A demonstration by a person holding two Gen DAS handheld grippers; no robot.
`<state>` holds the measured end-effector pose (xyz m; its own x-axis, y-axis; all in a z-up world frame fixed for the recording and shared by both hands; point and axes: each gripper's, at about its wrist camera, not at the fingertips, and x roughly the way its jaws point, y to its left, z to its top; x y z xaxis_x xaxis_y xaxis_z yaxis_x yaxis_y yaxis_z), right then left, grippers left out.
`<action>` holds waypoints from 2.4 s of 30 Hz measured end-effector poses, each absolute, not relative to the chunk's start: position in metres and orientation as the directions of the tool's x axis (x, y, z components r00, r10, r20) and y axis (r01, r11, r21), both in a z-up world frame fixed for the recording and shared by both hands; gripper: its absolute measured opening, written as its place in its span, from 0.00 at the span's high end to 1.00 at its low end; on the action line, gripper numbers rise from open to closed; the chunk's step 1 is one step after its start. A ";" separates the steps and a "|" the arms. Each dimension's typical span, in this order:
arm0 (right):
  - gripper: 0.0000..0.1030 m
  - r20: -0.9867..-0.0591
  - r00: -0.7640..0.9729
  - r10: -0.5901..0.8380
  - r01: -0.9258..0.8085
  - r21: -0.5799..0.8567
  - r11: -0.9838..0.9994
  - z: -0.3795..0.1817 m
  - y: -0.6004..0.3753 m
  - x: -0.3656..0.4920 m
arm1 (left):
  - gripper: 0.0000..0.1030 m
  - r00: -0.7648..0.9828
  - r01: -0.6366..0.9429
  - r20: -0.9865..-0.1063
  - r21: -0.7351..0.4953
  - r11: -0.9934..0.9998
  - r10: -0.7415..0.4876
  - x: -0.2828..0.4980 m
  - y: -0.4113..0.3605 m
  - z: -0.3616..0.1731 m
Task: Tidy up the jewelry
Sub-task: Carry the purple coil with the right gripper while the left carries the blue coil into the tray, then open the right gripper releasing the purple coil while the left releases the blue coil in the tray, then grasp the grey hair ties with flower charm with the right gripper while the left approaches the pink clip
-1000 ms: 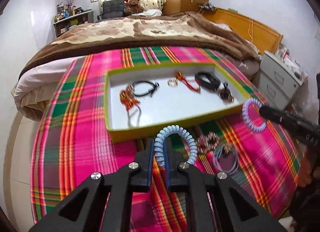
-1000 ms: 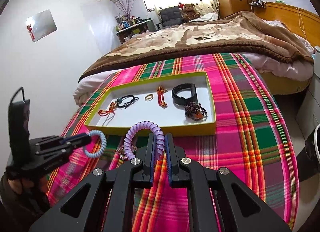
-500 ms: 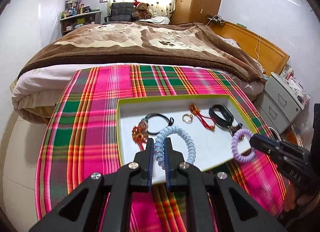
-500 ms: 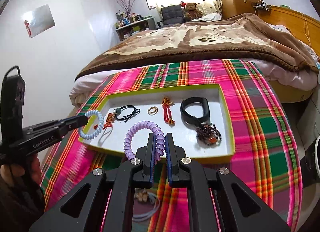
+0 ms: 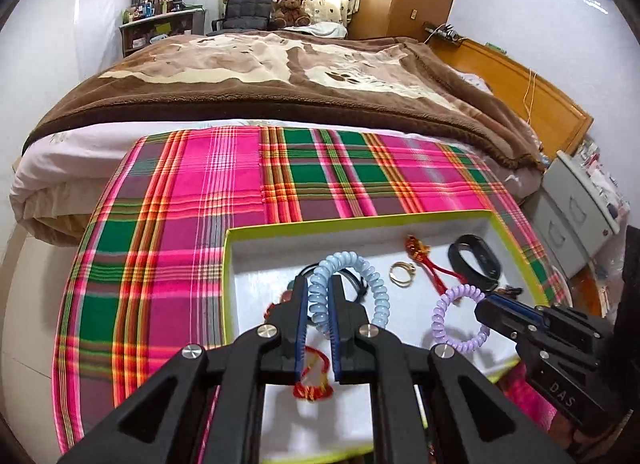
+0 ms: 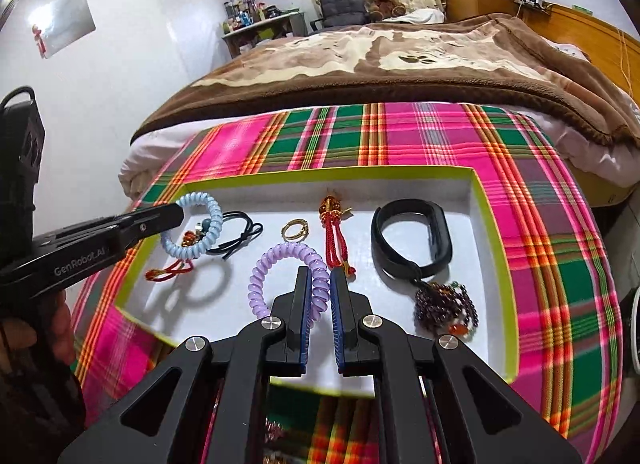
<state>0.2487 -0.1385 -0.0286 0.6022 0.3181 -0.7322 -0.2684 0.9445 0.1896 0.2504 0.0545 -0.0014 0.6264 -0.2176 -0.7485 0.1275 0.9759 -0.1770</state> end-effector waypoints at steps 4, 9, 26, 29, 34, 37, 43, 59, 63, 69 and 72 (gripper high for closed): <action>0.91 -0.744 0.595 0.304 -0.266 0.175 0.948 -0.033 -0.133 0.255 | 0.90 0.610 0.120 -0.761 -0.186 0.975 -0.220 0.259 0.055 -0.010; 0.91 -0.759 0.590 0.276 -0.275 0.132 0.952 -0.038 -0.125 0.260 | 0.90 0.598 0.105 -0.774 -0.183 0.977 -0.209 0.264 0.056 -0.018; 0.91 -0.773 0.595 0.221 -0.277 0.060 0.959 -0.047 -0.117 0.265 | 0.89 0.581 0.081 -0.785 -0.204 0.976 -0.212 0.271 0.059 -0.025; 0.90 -0.768 0.602 0.218 -0.278 0.054 0.959 -0.046 -0.117 0.264 | 0.84 0.583 0.080 -0.786 -0.198 0.977 -0.207 0.270 0.058 -0.024; 0.82 -0.759 0.612 0.222 -0.279 0.055 0.959 -0.043 -0.119 0.260 | 0.66 0.591 0.069 -0.780 -0.205 0.976 -0.205 0.267 0.058 -0.021; 0.80 -0.755 0.619 0.218 -0.277 0.049 0.960 -0.041 -0.120 0.257 | 0.66 0.597 0.071 -0.774 -0.208 0.976 -0.208 0.264 0.058 -0.018; 0.79 -0.729 0.637 0.250 -0.286 0.077 0.955 -0.029 -0.127 0.244 | 0.63 0.618 0.097 -0.757 -0.195 0.976 -0.212 0.248 0.054 -0.005; 0.72 -0.696 0.661 0.281 -0.305 0.094 0.948 -0.010 -0.142 0.194 | 0.56 0.659 0.097 -0.717 -0.220 0.971 -0.228 0.187 0.054 0.015; 0.72 -0.693 0.650 0.312 -0.337 0.105 0.936 -0.010 -0.144 0.175 | 0.56 0.663 0.105 -0.712 -0.215 0.971 -0.229 0.167 0.051 0.015; 0.72 -0.705 0.628 0.330 -0.334 0.139 0.932 -0.019 -0.152 0.154 | 0.56 0.667 0.092 -0.709 -0.228 0.969 -0.230 0.139 0.053 0.010; 0.72 -0.719 0.611 0.330 -0.337 0.140 0.931 -0.029 -0.153 0.147 | 0.56 0.666 0.090 -0.709 -0.230 0.969 -0.230 0.127 0.055 0.006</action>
<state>0.1467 -0.1526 -0.0293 0.6115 0.3298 -0.7192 -0.3370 0.9310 0.1404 0.1270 0.0545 0.0061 0.6662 -0.2304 -0.7093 0.0902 0.9690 -0.2301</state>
